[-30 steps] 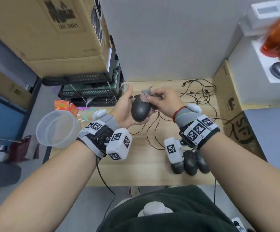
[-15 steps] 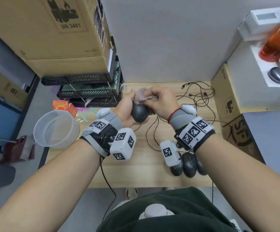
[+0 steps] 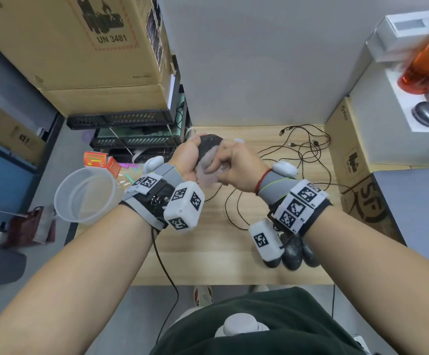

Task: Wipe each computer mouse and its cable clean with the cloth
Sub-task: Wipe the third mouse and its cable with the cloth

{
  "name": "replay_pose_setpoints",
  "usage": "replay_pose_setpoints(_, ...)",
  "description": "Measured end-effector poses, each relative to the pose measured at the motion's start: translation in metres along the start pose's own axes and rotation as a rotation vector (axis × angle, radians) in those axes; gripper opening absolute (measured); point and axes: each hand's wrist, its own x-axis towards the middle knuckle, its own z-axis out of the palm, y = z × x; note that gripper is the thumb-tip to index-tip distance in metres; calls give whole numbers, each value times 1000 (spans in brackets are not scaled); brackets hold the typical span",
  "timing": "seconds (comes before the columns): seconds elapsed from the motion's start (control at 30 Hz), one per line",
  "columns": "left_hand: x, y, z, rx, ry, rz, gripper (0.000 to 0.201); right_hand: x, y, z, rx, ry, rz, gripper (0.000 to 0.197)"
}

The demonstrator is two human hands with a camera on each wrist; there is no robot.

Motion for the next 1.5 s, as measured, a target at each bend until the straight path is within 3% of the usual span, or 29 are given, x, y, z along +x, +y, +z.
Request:
replay_pose_setpoints(0.03, 0, 1, -1, -11, 11, 5, 34, -1, 0, 1, -70, -53, -39, 34)
replay_pose_setpoints(0.1, -2, 1, -3, 11, 1, -19, 31, 2, 1, -7, -35, -67, 21, 38)
replay_pose_setpoints(0.23, -7, 0, -1, 127, -65, -56, 25, 15, 12, -24, 78, 261, 162, 27)
replay_pose_setpoints(0.27, -7, 0, 0, 128, -65, -51, 25, 14, 8, -25, 73, 283, 148, 26)
replay_pose_setpoints(0.4, -1, 2, 1, 36, -46, -15, 33, 3, -13, -14, -63, -23, -2, 31)
replay_pose_setpoints(0.47, 2, 2, -2, 8, -14, 10, 33, 4, -9, -15, -103, -94, -18, 35)
replay_pose_setpoints(0.63, -2, 4, -1, 118, -38, -32, 33, 17, 0, -31, -78, 192, 58, 18)
replay_pose_setpoints(0.7, -1, 6, 1, 155, -55, -26, 34, 15, -13, -24, -72, 125, 17, 15)
replay_pose_setpoints(0.83, 1, 5, 0, 69, -43, -35, 29, 10, -14, -20, -127, -120, -31, 30)
replay_pose_setpoints(0.9, -1, 5, 1, 119, -64, -55, 37, 15, -7, -31, -84, -61, 4, 23)
replay_pose_setpoints(0.97, -6, 6, 3, 161, -62, -52, 44, 18, -3, -40, -66, 94, 65, 17)
replay_pose_setpoints(1.03, -6, 9, 4, 164, -75, -39, 40, 19, -6, -38, -96, 188, 78, 17)
replay_pose_setpoints(1.23, -2, 16, 2, 83, -49, 9, 35, 15, -14, -25, -172, -122, -36, 32)
replay_pose_setpoints(1.4, -7, 18, 3, 169, -56, 14, 33, 19, -2, -46, -67, 161, 69, 17)
replay_pose_setpoints(1.5, -8, 17, 7, 168, -41, 33, 32, 14, -11, -32, -81, 81, 40, 25)
